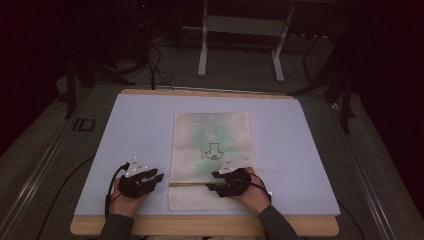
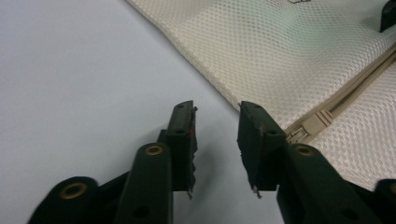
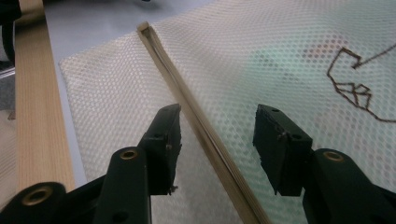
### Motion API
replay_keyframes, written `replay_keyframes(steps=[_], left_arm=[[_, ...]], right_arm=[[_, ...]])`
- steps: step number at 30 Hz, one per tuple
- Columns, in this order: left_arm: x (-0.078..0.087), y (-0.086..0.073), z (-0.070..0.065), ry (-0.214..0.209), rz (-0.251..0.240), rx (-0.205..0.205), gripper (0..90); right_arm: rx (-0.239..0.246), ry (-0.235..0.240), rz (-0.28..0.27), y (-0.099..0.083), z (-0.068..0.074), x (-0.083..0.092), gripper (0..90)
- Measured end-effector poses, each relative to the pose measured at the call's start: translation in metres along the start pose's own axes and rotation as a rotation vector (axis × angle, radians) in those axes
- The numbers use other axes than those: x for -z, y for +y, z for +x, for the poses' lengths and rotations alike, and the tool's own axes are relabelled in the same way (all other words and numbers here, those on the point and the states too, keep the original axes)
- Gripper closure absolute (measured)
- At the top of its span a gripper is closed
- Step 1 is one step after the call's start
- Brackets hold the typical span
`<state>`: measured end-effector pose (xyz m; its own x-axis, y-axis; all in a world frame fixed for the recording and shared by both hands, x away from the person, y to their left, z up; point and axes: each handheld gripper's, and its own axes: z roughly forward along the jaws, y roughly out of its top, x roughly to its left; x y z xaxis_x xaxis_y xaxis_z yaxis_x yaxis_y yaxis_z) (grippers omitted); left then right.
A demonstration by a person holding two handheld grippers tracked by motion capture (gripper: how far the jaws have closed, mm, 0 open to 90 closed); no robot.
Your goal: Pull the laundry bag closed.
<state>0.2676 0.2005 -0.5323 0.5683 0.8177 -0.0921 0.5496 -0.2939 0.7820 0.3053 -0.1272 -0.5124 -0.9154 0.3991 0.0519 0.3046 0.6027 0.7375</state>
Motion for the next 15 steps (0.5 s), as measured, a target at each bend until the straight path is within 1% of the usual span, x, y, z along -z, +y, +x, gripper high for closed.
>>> replay_keyframes(steps=[3,8,13,15], left_arm=[[0.0,0.0,-0.001,-0.008,0.005,-0.01,70.2],[0.001,0.0,-0.002,-0.021,0.003,-0.02,73.4],[0.001,0.001,-0.002,-0.032,0.004,-0.022,79.7],[0.001,0.001,-0.002,-0.032,0.008,-0.02,80.1]], right_arm=[[0.007,0.007,0.004,0.004,0.001,-0.004,51.2],[0.03,0.018,0.018,0.01,0.004,-0.009,51.7],[0.054,0.03,0.028,0.016,0.005,-0.013,55.0],[0.062,0.036,0.034,0.018,0.006,-0.015,56.5]])
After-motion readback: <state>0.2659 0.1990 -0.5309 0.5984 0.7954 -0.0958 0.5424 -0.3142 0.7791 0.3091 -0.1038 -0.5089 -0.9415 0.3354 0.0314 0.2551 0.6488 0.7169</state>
